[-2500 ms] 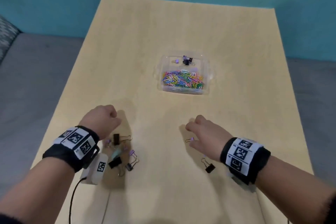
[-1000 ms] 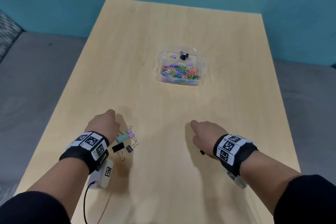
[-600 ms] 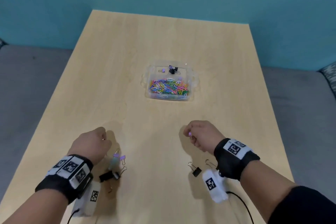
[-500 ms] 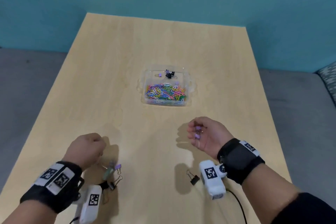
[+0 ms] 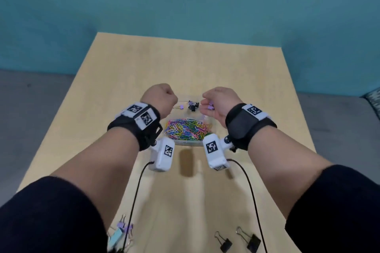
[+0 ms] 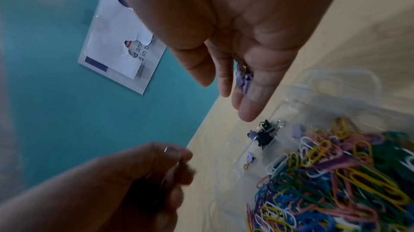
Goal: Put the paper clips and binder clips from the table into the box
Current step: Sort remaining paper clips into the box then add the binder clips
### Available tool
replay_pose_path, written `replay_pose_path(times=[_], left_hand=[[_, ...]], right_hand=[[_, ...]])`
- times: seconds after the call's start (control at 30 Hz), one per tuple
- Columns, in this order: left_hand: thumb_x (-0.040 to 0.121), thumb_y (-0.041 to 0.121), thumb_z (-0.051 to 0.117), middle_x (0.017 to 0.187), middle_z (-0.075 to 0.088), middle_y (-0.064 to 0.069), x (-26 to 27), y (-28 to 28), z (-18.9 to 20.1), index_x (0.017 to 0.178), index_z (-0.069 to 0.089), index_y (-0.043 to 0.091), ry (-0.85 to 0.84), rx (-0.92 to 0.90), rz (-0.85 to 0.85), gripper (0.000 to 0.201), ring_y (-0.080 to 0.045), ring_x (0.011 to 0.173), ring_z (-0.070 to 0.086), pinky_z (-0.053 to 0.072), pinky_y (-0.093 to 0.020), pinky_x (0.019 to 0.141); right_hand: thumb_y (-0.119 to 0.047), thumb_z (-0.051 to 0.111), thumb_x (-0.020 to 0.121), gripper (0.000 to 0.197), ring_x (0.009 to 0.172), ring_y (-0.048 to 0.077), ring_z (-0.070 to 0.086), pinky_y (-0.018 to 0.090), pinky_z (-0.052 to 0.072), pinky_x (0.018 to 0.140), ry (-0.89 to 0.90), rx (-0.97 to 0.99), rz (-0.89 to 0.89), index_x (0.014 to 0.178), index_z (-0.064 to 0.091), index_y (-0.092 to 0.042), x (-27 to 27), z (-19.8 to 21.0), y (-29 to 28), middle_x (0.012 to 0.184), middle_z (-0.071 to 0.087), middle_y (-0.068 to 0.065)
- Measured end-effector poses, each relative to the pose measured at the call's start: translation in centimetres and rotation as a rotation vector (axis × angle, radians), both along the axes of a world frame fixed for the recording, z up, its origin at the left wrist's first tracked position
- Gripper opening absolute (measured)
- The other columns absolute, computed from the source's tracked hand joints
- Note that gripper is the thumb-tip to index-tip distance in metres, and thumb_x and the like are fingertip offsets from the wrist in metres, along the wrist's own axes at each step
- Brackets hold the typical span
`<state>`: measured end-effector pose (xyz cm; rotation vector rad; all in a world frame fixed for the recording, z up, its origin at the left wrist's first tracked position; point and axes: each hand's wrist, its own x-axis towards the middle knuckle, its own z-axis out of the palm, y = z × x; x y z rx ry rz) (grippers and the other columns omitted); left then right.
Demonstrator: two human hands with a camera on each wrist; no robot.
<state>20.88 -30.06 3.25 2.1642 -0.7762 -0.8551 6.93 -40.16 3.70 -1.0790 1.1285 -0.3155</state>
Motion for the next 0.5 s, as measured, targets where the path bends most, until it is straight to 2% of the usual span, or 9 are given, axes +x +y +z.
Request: replay_pose_path(times=[0.03, 0.1, 0.17, 0.23, 0.27, 0.33, 0.4, 0.5], left_hand=[[0.078, 0.011, 0.051, 0.073, 0.066, -0.01, -0.2, -0.9, 0.1, 0.076, 0.062, 0.015, 0.032, -0.012, -0.002, 0.011, -0.027, 0.061, 0.064, 0.059, -0.042, 0.062], [0.081, 0.009, 0.055, 0.078, 0.064, -0.01, -0.6, -1.6, 0.3, 0.084, 0.063, 0.015, 0.129, -0.03, 0.005, 0.011, -0.025, 0.063, 0.064, 0.06, -0.043, 0.066], [0.084, 0.01, 0.058, 0.085, 0.062, -0.01, -0.6, -0.9, 0.7, 0.096, 0.064, 0.015, 0.172, -0.04, 0.015, 0.015, -0.023, 0.072, 0.063, 0.059, -0.041, 0.069], [0.085, 0.009, 0.058, 0.089, 0.06, -0.01, -0.3, 1.2, 0.9, 0.1, 0.063, 0.013, 0.172, -0.095, 0.06, 0.016, -0.023, 0.077, 0.061, 0.059, -0.042, 0.071], [0.086, 0.007, 0.058, 0.087, 0.06, -0.01, -0.2, 2.8, 0.9, 0.099, 0.064, 0.012, 0.171, -0.124, 0.089, 0.015, -0.024, 0.078, 0.061, 0.058, -0.043, 0.072], [0.086, 0.005, 0.057, 0.082, 0.06, -0.009, 0.1, 6.9, 0.5, 0.092, 0.064, 0.012, 0.147, -0.137, 0.133, 0.011, -0.025, 0.076, 0.06, 0.055, -0.042, 0.071], [0.087, 0.008, 0.059, 0.081, 0.065, -0.008, 0.2, 12.0, -0.4, 0.091, 0.065, 0.014, 0.076, -0.046, 0.125, 0.009, -0.027, 0.076, 0.063, 0.054, -0.04, 0.071], [0.084, 0.018, 0.061, 0.079, 0.068, 0.001, -0.2, 20.0, -2.0, 0.088, 0.065, 0.021, -0.073, 0.228, 0.022, 0.007, -0.021, 0.075, 0.063, 0.052, -0.035, 0.07]], right_hand=[[-0.009, 0.053, 0.092, 0.002, 0.067, 0.026, 0.052, 0.039, 0.054, 0.077, 0.018, -0.011, 0.03, 0.091, 0.052, -0.008, 0.3, 0.0, -0.2, 0.083, 0.052, 0.014], [-0.022, 0.058, 0.091, 0.016, 0.085, 0.027, 0.056, 0.038, 0.055, 0.075, 0.059, -0.041, 0.089, 0.104, 0.053, -0.015, 0.2, -0.2, -0.5, 0.101, 0.054, 0.011], [-0.028, 0.058, 0.091, 0.024, 0.093, 0.026, 0.054, 0.039, 0.055, 0.078, 0.082, -0.071, 0.106, 0.111, 0.055, -0.017, -0.8, 0.1, -0.3, 0.105, 0.053, 0.007], [-0.026, 0.056, 0.093, 0.012, 0.091, 0.025, 0.052, 0.041, 0.054, 0.083, 0.082, -0.105, 0.116, 0.101, 0.058, -0.016, -2.7, 0.9, 0.4, 0.098, 0.052, 0.005], [-0.022, 0.055, 0.094, 0.008, 0.088, 0.024, 0.052, 0.041, 0.053, 0.082, 0.092, -0.143, 0.13, 0.099, 0.058, -0.016, -3.9, 1.1, 0.9, 0.094, 0.052, 0.005], [-0.017, 0.053, 0.094, 0.011, 0.084, 0.023, 0.056, 0.041, 0.053, 0.078, 0.148, -0.268, 0.184, 0.102, 0.06, -0.014, -7.0, 1.2, 2.1, 0.093, 0.056, 0.006], [-0.018, 0.054, 0.093, 0.015, 0.087, 0.022, 0.062, 0.041, 0.052, 0.082, 0.291, -0.46, 0.332, 0.106, 0.062, -0.016, -10.6, 0.5, 3.7, 0.096, 0.064, 0.004], [-0.029, 0.051, 0.092, 0.028, 0.095, 0.017, 0.06, 0.033, 0.048, 0.084, 0.605, -0.675, 0.723, 0.118, 0.058, -0.021, -16.2, -1.3, 7.2, 0.11, 0.063, 0.0]])
